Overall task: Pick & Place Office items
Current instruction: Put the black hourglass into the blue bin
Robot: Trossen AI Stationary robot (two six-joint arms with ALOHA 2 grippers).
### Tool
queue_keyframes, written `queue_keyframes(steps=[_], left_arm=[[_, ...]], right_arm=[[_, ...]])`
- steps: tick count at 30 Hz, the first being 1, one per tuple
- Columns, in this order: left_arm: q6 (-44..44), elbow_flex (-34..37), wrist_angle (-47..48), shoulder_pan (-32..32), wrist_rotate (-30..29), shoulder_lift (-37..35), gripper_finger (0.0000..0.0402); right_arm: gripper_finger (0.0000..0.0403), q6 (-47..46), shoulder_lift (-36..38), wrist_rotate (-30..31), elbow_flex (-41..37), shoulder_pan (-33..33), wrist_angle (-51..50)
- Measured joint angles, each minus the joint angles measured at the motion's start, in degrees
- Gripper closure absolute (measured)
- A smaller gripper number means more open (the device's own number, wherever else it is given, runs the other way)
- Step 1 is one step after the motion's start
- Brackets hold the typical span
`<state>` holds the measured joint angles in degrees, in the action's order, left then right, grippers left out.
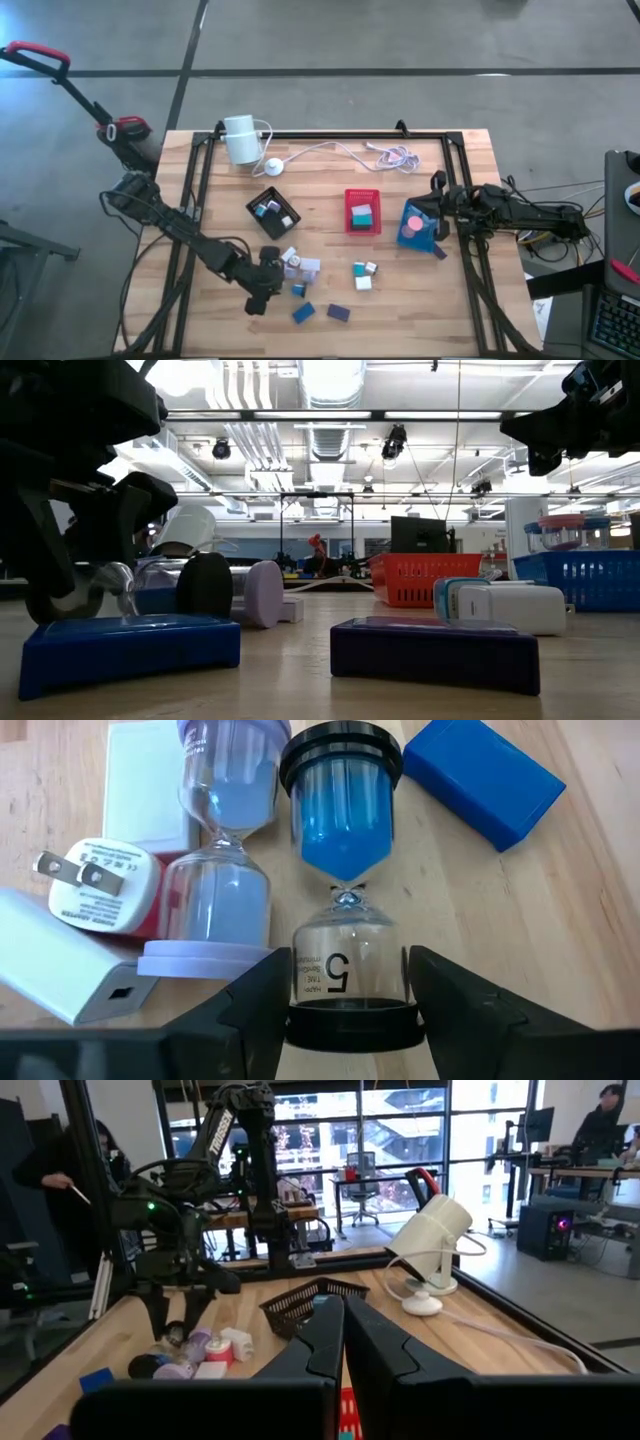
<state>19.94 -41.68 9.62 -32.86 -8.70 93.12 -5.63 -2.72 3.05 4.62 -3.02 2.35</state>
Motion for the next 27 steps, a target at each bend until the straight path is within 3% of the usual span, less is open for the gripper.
queue_keyframes(steps=[4,15,27], left_arm=[[-0.9,0.0,0.2,0.1,1.2,-0.1,0.0234],[-3.7,0.1,2.1,0.1,1.6,-2.9,0.0239],[-6.4,0.0,3.8,0.0,-3.3,-12.0,0.0245]], right_arm=[[0.0394,0.0,0.0,0.0,0.0,0.0,0.0],[0.0394,0.0,0.0,0.0,0.0,0.0,0.0],[0.0394,-0.9,0.0,0.0,-0.4,0.0,0.2]])
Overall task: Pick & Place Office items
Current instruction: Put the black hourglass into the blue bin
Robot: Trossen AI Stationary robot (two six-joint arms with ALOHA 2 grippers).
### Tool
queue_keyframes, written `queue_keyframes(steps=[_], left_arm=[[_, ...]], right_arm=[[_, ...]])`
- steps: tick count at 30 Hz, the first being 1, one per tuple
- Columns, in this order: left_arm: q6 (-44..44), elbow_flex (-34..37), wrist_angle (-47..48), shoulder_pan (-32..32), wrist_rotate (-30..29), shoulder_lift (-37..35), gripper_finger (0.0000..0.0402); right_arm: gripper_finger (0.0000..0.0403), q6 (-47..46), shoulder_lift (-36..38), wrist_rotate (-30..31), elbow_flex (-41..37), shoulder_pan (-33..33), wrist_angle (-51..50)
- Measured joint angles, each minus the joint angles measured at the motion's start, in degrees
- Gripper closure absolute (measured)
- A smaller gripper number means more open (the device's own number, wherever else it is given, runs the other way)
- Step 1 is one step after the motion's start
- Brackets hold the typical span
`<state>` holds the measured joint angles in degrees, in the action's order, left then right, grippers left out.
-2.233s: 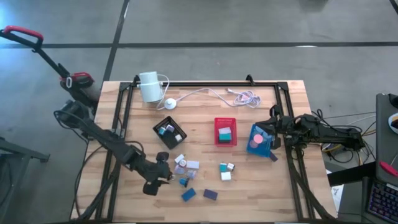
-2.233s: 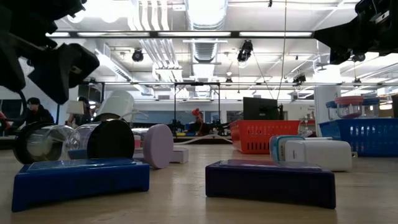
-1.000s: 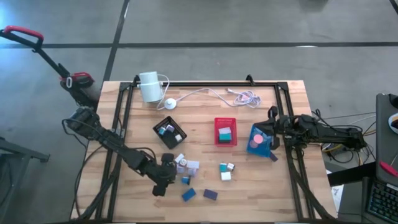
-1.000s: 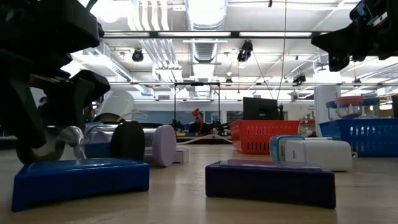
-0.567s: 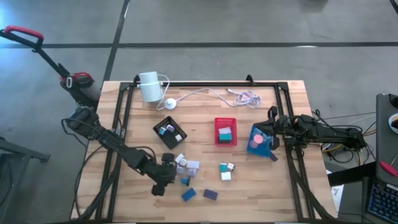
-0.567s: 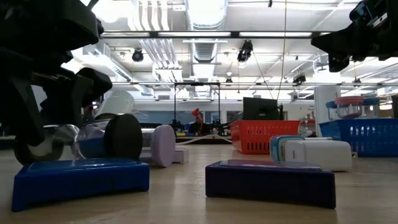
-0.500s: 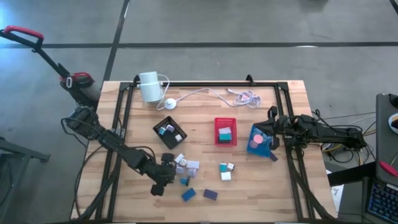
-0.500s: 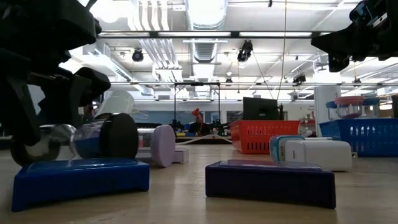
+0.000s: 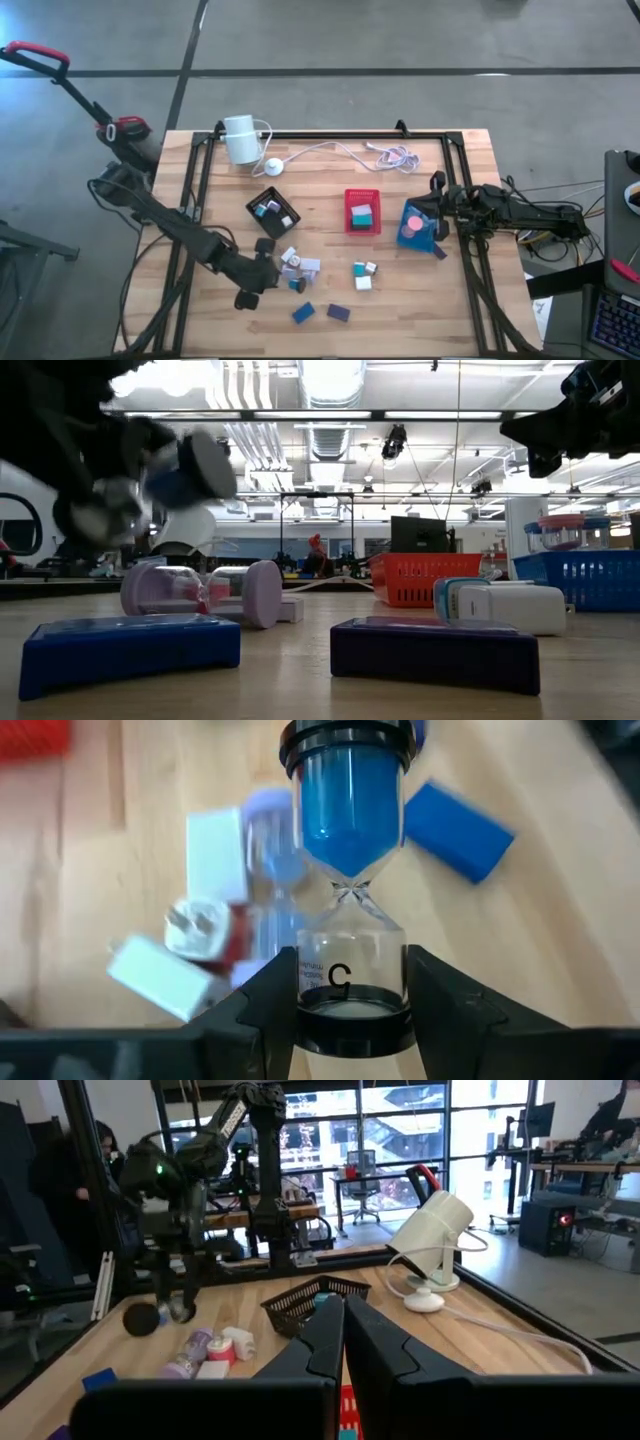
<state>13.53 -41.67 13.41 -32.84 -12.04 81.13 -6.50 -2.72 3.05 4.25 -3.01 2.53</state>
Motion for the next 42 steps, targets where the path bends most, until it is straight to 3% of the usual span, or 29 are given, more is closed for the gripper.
queue_keyframes(steps=[5,14,18,23,27,30,33,38,42], left_arm=[[-3.6,0.0,1.7,0.1,-2.6,-7.4,0.0247],[-4.6,-0.1,11.0,1.6,-6.4,-22.0,0.0250],[-3.4,-0.4,15.7,3.4,-6.8,-27.1,0.0298],[-2.2,-0.4,19.7,5.5,-5.9,-31.3,0.0344],[0.2,-0.3,20.1,6.1,-4.4,-32.0,0.0390],[1.2,-0.2,20.6,6.1,-2.9,-31.0,0.0397],[4.6,-0.2,21.8,6.1,-2.6,-29.8,0.0385],[23.2,0.0,27.0,5.9,-2.9,-27.9,0.0357],[32.1,1.3,31.6,4.4,-0.8,-24.4,0.0322]], right_arm=[[0.0394,-3.0,-0.1,0.0,-0.6,0.0,0.0],[0.0394,4.9,-2.7,1.7,-1.6,0.0,10.5],[0.0375,7.2,-8.7,1.5,0.3,0.0,13.5],[0.0317,12.5,-19.9,1.4,5.2,0.0,13.6],[0.0262,12.8,-28.2,1.1,9.8,0.0,14.1],[0.0224,12.7,-33.1,0.3,12.1,0.0,14.1],[0.0197,12.6,-37.0,0.0,14.0,0.0,14.0],[0.0170,11.3,-41.9,0.0,16.2,0.0,14.0],[0.0155,11.2,-44.1,-0.1,17.0,0.0,14.0]])
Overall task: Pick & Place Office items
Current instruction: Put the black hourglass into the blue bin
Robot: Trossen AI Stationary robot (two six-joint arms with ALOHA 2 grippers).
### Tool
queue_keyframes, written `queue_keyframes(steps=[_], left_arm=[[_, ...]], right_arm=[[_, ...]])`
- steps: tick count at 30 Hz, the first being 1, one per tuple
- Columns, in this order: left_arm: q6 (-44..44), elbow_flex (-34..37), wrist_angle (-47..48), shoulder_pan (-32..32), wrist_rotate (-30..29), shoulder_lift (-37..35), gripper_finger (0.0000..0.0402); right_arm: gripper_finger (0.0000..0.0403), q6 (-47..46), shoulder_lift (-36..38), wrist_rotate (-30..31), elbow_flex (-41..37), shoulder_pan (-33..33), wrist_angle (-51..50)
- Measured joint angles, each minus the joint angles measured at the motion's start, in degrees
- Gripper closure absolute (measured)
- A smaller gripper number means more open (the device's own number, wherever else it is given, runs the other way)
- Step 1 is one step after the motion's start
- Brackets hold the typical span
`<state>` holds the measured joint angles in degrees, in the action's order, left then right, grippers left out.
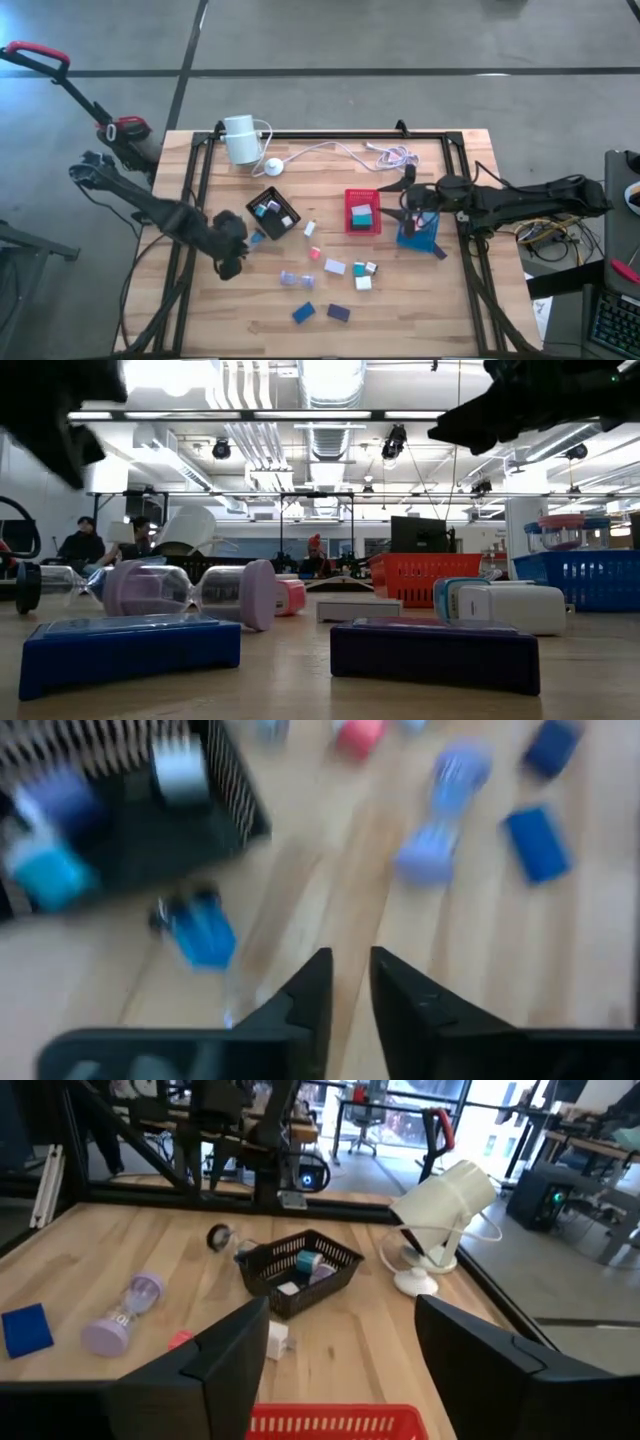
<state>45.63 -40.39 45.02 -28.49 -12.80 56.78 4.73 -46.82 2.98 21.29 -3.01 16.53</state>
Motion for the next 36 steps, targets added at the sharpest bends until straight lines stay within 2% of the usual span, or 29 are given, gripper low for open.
queue_keyframes(steps=[5,8,12,18,22,29,36], left_arm=[[8.5,0.4,8.4,-0.6,0.0,4.4,0.0252],[12.1,0.4,10.0,-0.6,-0.3,5.8,0.0197],[17.3,0.4,9.7,-0.6,-3.5,6.7,0.0116],[23.9,1.8,6.5,-0.6,-4.6,10.0,0.0019],[24.5,4.4,-0.8,-0.6,-4.4,13.5,0.0004],[25.2,5.0,-2.6,-0.5,-3.8,21.6,0.0003],[22.2,4.7,-3.2,-0.5,-2.8,27.7,0.0010]], right_arm=[[0.0150,-1.1,-0.5,-0.2,-1.2,0.0,1.1],[0.0170,-1.5,0.3,-2.8,-3.6,0.0,4.6],[0.0228,-1.9,2.9,-4.5,-6.6,0.0,10.3],[0.0337,-1.8,5.8,-4.5,-8.2,-0.1,10.4],[0.0388,-1.6,6.2,-4.5,-8.4,0.0,10.1],[0.0390,-1.3,6.2,-4.5,-8.4,0.0,9.4],[0.0394,-0.3,6.2,-4.5,-8.4,0.0,9.4]])
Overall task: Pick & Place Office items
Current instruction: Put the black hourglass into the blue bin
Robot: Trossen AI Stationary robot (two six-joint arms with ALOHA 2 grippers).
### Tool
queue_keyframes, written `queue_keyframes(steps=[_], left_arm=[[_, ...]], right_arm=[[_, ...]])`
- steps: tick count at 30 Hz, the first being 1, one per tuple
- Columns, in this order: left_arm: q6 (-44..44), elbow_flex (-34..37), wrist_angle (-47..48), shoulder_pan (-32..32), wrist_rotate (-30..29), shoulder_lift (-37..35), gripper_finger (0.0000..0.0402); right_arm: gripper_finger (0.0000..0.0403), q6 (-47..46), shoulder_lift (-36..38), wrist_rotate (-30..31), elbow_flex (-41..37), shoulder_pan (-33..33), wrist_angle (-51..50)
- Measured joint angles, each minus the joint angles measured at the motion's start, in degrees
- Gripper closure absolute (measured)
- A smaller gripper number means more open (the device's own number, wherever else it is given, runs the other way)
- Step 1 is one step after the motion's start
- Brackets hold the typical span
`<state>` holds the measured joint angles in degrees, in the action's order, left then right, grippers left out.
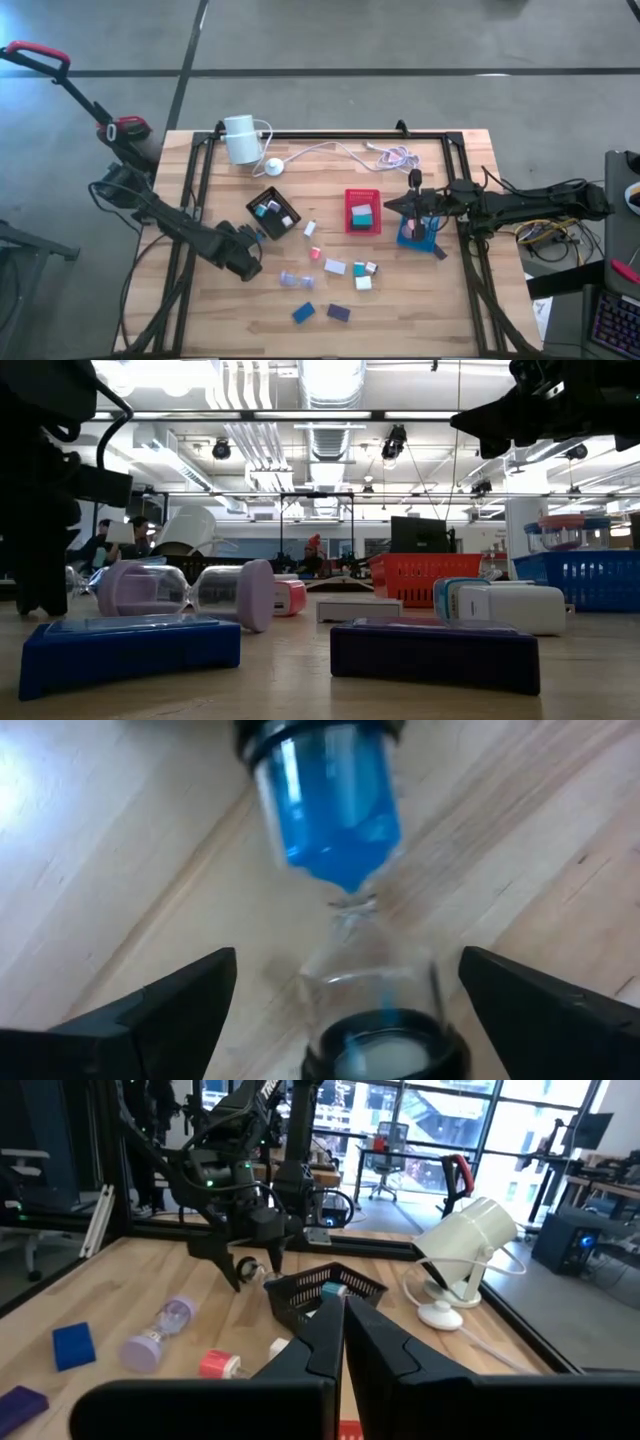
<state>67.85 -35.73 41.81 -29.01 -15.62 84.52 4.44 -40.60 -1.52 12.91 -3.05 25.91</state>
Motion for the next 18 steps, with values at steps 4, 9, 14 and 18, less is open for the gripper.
queue_keyframes(steps=[4,9,14,18], left_arm=[[-0.6,0.0,-0.5,0.0,-0.3,0.4,0.0041],[-1.3,0.2,-1.0,0.0,0.7,-0.6,0.0157],[-3.0,0.4,-0.3,0.0,0.8,-0.5,0.0232],[-5.8,0.9,-1.3,-0.2,-0.2,-0.5,0.0232]], right_arm=[[0.0394,0.2,0.0,0.0,0.0,0.0,0.0],[0.0394,0.2,-0.1,0.0,0.0,0.0,0.0],[0.0394,0.0,-0.1,0.0,-0.1,0.0,-0.5],[0.0394,-0.2,-0.1,0.0,-0.1,0.0,-0.5]])
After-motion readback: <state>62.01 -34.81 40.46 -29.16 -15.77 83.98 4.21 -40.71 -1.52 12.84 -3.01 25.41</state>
